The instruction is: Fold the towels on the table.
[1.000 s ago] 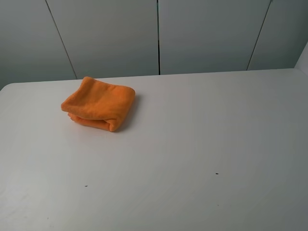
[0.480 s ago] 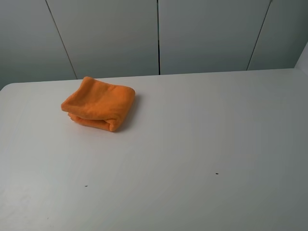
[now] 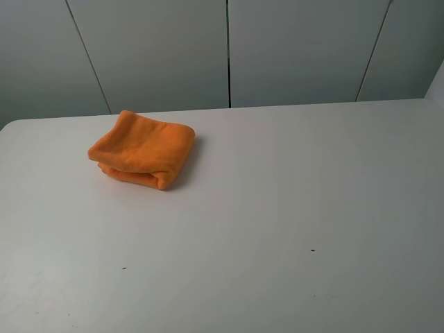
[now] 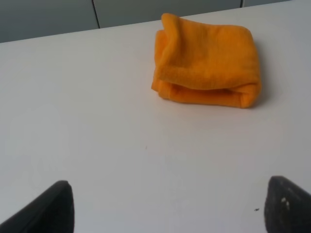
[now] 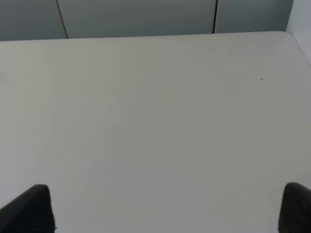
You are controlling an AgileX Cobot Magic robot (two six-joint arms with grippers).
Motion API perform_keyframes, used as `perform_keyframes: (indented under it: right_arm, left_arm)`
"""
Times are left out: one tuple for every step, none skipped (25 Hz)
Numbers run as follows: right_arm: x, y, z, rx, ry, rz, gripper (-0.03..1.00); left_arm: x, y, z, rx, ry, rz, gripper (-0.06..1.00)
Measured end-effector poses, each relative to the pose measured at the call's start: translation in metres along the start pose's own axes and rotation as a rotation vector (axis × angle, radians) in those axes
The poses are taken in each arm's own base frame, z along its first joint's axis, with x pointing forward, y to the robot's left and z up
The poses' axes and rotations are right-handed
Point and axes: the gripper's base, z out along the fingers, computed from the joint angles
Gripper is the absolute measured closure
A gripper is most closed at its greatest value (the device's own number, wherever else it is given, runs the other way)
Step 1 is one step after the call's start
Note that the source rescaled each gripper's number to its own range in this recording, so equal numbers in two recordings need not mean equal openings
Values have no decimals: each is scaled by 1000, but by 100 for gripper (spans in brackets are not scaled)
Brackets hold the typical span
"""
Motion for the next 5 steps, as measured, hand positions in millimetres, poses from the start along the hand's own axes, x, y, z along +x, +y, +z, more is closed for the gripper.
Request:
perform_keyframes:
  right_arm:
    - [0, 0, 0, 0, 0, 0, -3]
    - [0, 0, 0, 0, 0, 0, -3]
    - [0, 0, 0, 0, 0, 0, -3]
    - [0, 0, 0, 0, 0, 0, -3]
    - [0, 0, 0, 0, 0, 0, -3]
  left_arm:
    - [0, 0, 0, 0, 0, 0, -5]
    - [0, 0, 0, 0, 0, 0, -5]
    - [0, 0, 0, 0, 0, 0, -5]
    - [0, 0, 0, 0, 0, 0, -5]
    - [0, 0, 0, 0, 0, 0, -5]
